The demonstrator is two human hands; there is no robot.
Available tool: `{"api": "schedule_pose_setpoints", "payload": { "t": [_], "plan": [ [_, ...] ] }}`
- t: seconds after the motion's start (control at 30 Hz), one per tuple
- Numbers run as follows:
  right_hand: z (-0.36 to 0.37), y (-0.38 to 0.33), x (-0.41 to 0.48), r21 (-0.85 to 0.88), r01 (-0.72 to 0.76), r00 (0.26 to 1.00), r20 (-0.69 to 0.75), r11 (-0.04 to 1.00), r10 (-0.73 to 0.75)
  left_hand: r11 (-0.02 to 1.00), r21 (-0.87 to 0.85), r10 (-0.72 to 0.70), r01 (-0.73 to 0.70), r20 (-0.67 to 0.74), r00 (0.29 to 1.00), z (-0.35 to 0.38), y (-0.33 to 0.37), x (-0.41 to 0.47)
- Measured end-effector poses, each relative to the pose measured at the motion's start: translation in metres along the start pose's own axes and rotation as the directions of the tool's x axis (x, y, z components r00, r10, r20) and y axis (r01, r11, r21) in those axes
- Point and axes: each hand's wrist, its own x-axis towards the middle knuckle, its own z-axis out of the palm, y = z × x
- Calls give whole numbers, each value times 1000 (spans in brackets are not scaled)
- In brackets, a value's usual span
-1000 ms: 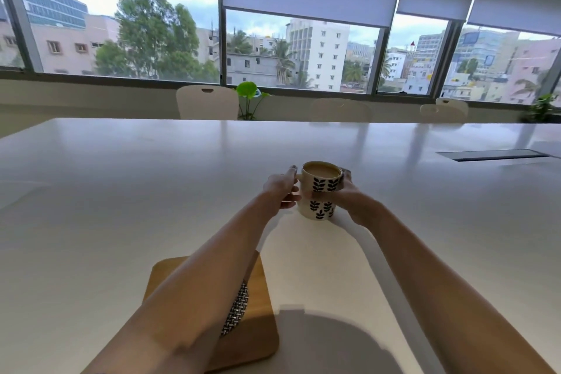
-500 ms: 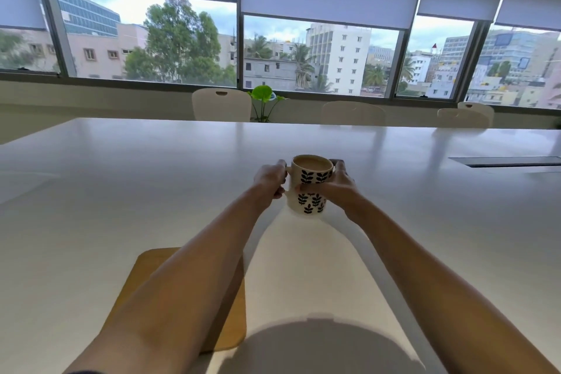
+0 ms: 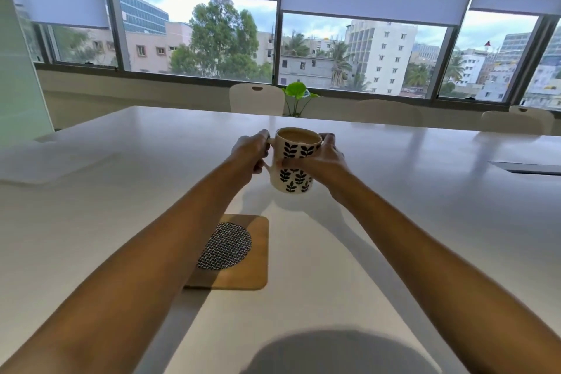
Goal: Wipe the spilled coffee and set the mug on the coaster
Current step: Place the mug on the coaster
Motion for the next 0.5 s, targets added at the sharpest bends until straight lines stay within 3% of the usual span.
{"api": "schedule_pose_setpoints", "payload": {
  "t": [0.5],
  "plan": [
    [71,-43,-81,-43,-24,1000,-20,999,23,1000,24,-5,5,23,1000,-93,-35,-57]
  ]
}}
